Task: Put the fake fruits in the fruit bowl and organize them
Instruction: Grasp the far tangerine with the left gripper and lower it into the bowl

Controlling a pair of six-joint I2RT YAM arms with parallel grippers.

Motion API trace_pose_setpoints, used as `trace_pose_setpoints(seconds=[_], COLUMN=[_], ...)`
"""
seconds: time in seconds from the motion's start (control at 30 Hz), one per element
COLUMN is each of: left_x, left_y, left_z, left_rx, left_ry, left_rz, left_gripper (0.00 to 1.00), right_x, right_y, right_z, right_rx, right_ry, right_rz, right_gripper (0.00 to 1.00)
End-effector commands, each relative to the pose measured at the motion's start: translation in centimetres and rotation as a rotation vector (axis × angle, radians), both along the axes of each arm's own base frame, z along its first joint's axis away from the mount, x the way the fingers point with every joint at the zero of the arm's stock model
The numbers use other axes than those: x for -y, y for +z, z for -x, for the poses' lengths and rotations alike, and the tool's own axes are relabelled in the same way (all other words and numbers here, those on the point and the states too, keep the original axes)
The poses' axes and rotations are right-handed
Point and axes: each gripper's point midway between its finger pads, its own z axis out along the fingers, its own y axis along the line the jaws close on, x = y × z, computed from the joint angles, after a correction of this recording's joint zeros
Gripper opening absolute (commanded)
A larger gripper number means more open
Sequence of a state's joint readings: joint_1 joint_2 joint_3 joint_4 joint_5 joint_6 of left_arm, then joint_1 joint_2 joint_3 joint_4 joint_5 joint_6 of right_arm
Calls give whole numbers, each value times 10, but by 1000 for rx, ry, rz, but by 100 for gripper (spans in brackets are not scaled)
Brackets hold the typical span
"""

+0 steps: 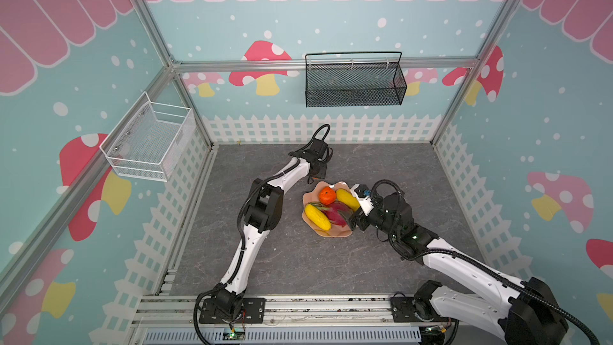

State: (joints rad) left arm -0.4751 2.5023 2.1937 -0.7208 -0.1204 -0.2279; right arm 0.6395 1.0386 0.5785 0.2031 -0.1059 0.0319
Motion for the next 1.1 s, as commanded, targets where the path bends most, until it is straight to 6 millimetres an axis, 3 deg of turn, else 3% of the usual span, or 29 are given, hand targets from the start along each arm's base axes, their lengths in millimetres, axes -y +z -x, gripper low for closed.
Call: trace_pose_setpoints(seconds=[0.0,0.2,0.4,0.5,0.73,1.07], left_x=[-9,-30,-51,-57,-26,-3], left_y=[20,66,91,93,98,82], left_z=[-7,7,57,90,156,174], left_rx=[47,124,124,97,1,-40], left_ry=[27,54,54,49,-73,-139], left_rz=[22,55,70,101,247,189], left_gripper=[57,56,55,55,55,56], right_x=[4,8,3,1,-7,-8], right_y=[-3,-4,-8,-10,-19,-16], right_z=[6,16,33,41,56,59], right_rx=[-18,-37,-77,-84,-133,-153], right_ry=[-4,-3,68,105,184,182], right_rz=[-24,-65,-95,-108,-122,-156], right_gripper=[98,98,98,98,98,98])
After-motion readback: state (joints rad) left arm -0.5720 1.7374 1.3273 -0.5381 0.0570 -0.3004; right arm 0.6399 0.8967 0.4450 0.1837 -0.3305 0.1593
